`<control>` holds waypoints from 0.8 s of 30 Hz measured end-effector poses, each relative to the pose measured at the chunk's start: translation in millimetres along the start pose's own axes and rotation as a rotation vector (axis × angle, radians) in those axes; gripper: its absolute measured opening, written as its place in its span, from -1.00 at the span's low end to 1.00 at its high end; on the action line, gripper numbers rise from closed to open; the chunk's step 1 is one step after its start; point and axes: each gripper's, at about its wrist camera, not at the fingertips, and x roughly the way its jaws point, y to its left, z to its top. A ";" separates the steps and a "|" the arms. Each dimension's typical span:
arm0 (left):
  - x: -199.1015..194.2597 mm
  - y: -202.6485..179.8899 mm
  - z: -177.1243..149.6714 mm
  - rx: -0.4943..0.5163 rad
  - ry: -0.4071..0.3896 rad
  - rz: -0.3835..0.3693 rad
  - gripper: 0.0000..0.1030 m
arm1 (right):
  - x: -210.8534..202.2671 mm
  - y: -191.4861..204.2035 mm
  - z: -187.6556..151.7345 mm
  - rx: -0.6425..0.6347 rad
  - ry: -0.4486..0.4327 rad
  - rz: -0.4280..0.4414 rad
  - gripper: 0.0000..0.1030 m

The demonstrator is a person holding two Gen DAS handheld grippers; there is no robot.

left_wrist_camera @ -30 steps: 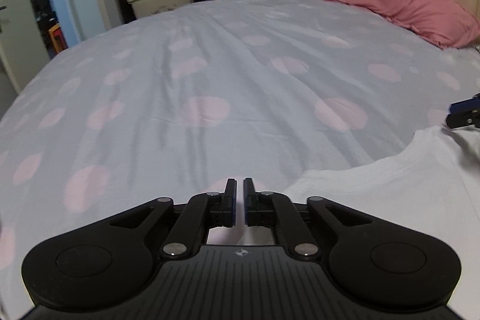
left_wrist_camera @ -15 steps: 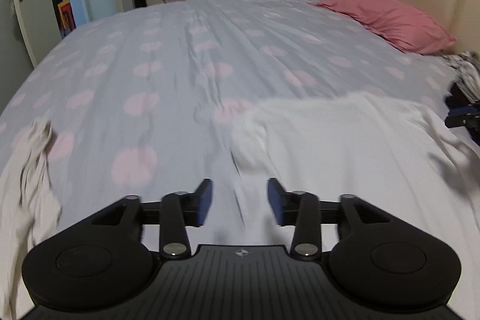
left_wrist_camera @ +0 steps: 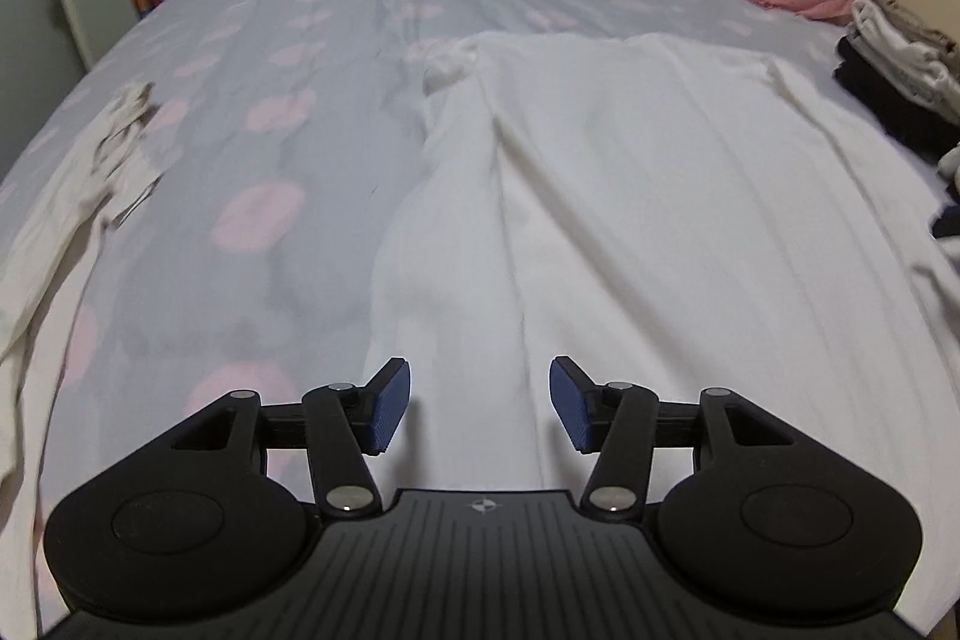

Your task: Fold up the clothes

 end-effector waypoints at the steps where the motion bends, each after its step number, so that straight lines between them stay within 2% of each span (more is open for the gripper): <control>1: 0.2 0.3 -5.3 -0.003 0.004 0.016 -0.03 | 1.6 5.6 -6.4 -0.003 0.011 0.007 -0.06; 4: 3.6 2.9 -18.6 -0.040 0.024 0.029 -0.03 | 7.2 21.5 -21.9 -0.017 0.045 0.025 0.14; 5: 5.5 3.5 -22.0 -0.054 0.034 0.023 -0.04 | 8.7 26.1 -26.2 -0.033 0.052 0.020 0.14; 7: 8.7 1.1 -26.8 -0.032 0.041 0.039 -0.25 | 10.9 33.6 -33.3 -0.069 0.060 -0.011 0.07; 8: 9.6 0.3 -29.1 -0.022 0.040 0.053 -0.43 | 11.5 35.2 -35.2 -0.081 0.064 -0.030 0.02; 9: 10.2 1.9 -29.9 -0.031 0.044 0.059 -0.58 | 11.9 35.3 -35.9 -0.090 0.070 -0.042 -0.24; 10: 9.8 5.0 -30.0 -0.053 0.044 0.052 -0.68 | 11.7 34.7 -36.3 -0.095 0.074 -0.054 -0.59; 12: 5.4 11.7 -28.4 -0.088 0.038 0.045 -0.92 | 9.1 29.8 -35.2 -0.080 0.073 -0.061 -0.87; 15: -9.3 27.4 -23.4 -0.158 -0.008 0.057 -0.93 | 0.4 19.9 -32.1 -0.031 0.061 -0.045 -0.95; 18: -26.1 59.7 -15.1 -0.282 -0.076 0.067 -0.94 | -7.7 14.0 -29.4 0.000 0.047 -0.044 -0.95; 21: -37.0 94.5 1.0 -0.380 -0.133 0.107 -0.94 | -11.1 10.0 -26.2 0.021 0.037 -0.045 -0.96; 24: -40.4 124.0 23.9 -0.427 -0.165 0.138 -0.94 | -11.9 7.3 -23.5 0.035 0.033 -0.052 -0.96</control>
